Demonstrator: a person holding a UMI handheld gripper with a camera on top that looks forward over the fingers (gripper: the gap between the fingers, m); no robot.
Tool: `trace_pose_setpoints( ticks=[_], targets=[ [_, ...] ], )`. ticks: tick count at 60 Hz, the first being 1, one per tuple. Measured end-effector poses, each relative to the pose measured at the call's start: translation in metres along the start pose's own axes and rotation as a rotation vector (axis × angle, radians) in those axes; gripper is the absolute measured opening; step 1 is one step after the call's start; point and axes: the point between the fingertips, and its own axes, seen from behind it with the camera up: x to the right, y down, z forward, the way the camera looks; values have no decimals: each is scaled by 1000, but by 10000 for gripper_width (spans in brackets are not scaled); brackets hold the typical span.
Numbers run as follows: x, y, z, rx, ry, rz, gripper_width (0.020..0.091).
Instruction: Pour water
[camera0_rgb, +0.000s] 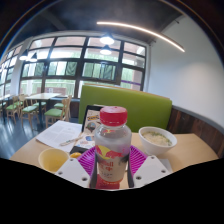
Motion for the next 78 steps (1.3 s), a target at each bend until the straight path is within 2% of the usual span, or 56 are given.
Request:
trace_pose_setpoints(
  ticks=[12, 14, 23, 28, 33, 36, 38, 40, 41, 45, 58, 71, 78],
  targets=[
    [-1, 45, 7, -41, -33, 97, 432],
    [-2, 38, 4, -4, -35, 97, 428],
    [0, 39, 6, 23, -38, 116, 432],
    [2, 39, 7, 24, -40, 139, 460],
    [3, 40, 3, 16, -35, 158, 523],
    [2, 45, -1, -18, -36, 166, 581],
    [1, 48, -5, -42, -44, 165, 686],
    [0, 47, -11, -47, -54, 167, 821],
    [0, 44, -15, -44, -56, 169, 849],
    [-2, 36, -34, -33, -71, 157, 816],
    [9, 29, -127, -57, -22, 75, 825],
    [0, 22, -244, -38, -78, 64, 826],
    [-4, 35, -285, -63, -106, 69, 824]
  ],
)
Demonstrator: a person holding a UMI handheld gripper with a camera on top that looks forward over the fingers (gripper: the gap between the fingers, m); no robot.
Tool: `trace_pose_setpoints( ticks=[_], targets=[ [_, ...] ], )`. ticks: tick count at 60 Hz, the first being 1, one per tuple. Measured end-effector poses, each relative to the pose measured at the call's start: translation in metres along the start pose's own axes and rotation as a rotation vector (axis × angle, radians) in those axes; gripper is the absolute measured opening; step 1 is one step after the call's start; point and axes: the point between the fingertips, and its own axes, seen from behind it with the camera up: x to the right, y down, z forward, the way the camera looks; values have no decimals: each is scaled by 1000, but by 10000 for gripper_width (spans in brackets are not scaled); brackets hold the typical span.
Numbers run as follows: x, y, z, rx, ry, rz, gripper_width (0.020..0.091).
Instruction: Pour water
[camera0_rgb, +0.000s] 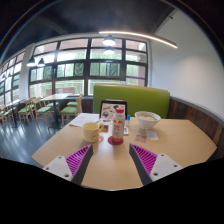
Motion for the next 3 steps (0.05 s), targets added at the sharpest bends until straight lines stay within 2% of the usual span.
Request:
trace_pose_setpoints(
  ticks=[3],
  targets=[
    [1, 5, -21, -7, 5, -5, 828]
  ],
)
